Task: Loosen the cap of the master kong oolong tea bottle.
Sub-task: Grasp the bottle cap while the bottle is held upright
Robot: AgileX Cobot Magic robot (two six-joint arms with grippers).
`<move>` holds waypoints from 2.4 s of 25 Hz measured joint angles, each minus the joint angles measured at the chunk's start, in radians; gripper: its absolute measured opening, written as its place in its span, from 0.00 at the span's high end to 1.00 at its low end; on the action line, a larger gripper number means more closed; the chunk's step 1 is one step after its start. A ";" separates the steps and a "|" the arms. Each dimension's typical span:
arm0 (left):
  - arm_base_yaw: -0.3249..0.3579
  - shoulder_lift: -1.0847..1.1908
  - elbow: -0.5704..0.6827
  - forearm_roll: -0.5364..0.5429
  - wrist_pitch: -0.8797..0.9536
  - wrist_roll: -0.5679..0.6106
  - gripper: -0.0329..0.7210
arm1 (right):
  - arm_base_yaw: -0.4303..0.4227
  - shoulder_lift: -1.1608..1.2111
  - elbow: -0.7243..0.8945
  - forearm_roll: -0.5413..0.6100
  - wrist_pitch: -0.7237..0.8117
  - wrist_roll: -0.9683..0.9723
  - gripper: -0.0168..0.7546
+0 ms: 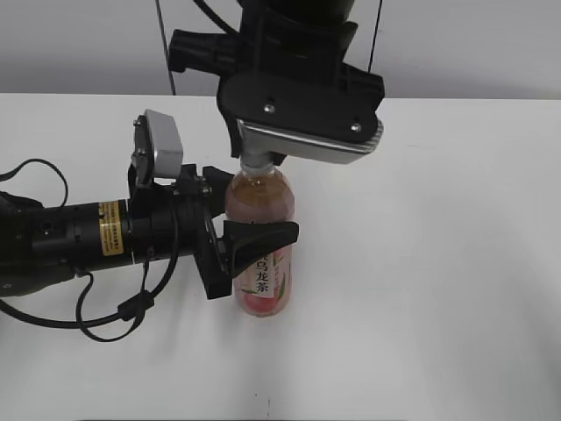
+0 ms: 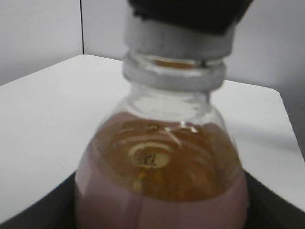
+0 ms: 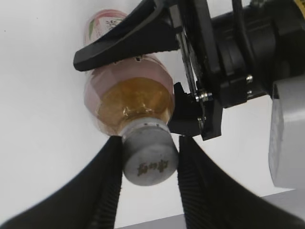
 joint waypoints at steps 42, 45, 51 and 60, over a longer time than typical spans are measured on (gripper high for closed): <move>0.000 0.000 0.000 0.011 -0.002 0.005 0.35 | 0.000 -0.076 -0.071 0.019 -0.005 2.068 0.23; 0.000 0.000 0.000 0.011 -0.002 0.005 0.35 | 0.000 -0.076 -0.071 0.019 -0.005 2.243 0.24; 0.000 0.000 0.000 0.011 -0.002 0.005 0.35 | 0.000 -0.079 -0.002 0.021 -0.005 2.429 0.30; 0.000 0.000 0.000 0.011 -0.003 0.005 0.35 | 0.000 -0.068 0.019 0.020 -0.005 2.543 0.38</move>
